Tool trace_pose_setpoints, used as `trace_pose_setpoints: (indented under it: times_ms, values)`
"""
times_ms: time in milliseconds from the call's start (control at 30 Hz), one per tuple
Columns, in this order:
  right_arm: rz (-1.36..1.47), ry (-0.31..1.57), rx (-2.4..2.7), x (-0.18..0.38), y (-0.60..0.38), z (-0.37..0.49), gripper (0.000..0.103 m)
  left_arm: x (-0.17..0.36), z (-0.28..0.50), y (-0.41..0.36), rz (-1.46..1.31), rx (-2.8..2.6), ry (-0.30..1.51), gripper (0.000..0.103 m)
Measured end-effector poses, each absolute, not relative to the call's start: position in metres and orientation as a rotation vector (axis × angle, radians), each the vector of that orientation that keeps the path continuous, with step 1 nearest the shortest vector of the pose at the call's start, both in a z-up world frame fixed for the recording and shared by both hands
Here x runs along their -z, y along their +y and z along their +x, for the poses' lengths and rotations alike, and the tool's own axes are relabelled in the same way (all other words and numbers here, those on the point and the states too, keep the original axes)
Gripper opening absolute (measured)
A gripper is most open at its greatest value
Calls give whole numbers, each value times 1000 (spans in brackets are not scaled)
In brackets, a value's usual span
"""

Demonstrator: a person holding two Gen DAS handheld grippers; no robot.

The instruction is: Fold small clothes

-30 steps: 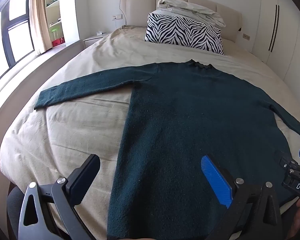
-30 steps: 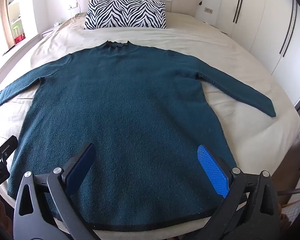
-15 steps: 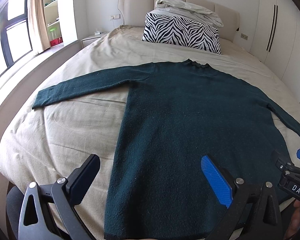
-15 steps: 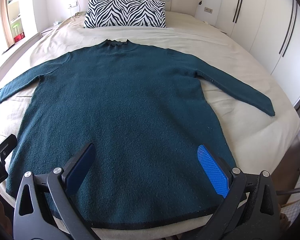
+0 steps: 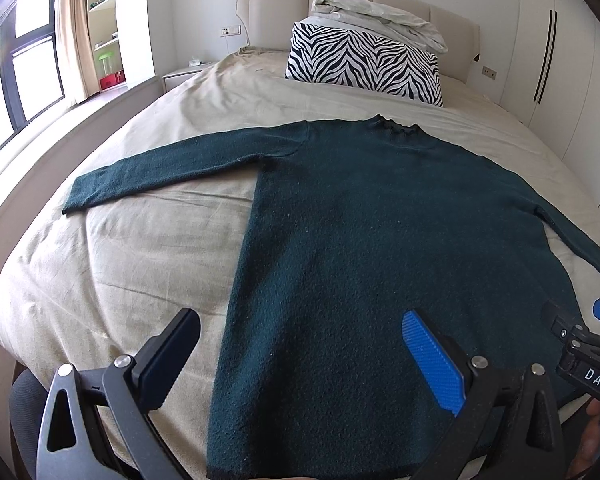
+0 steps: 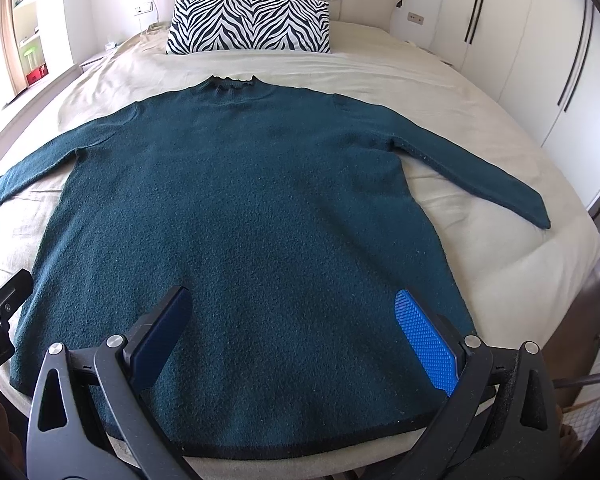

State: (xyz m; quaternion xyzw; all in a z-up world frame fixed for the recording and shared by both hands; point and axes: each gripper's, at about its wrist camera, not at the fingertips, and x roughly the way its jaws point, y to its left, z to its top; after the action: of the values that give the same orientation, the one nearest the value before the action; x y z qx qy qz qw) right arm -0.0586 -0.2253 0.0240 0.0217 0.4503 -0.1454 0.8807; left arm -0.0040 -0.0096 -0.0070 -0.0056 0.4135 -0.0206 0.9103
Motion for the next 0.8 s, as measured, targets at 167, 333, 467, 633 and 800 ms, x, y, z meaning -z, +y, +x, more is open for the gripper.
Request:
trace_pose_setpoints:
  times_ms: [167, 333, 467, 633, 800]
  values:
    - [45, 938, 303, -24, -225, -59, 103, 9, -5, -9, -14, 42, 856, 103]
    - [48, 940, 305, -23, -225, -59, 103, 12, -4, -8, -16, 42, 860, 103]
    - [48, 944, 304, -21, -225, -59, 103, 13, -4, -7, -16, 42, 864, 103]
    - [50, 947, 305, -19, -225, -58, 103, 14, -4, -7, -16, 42, 867, 103]
    - [52, 950, 307, -19, -225, -58, 103, 17, -3, -7, -16, 39, 874, 103]
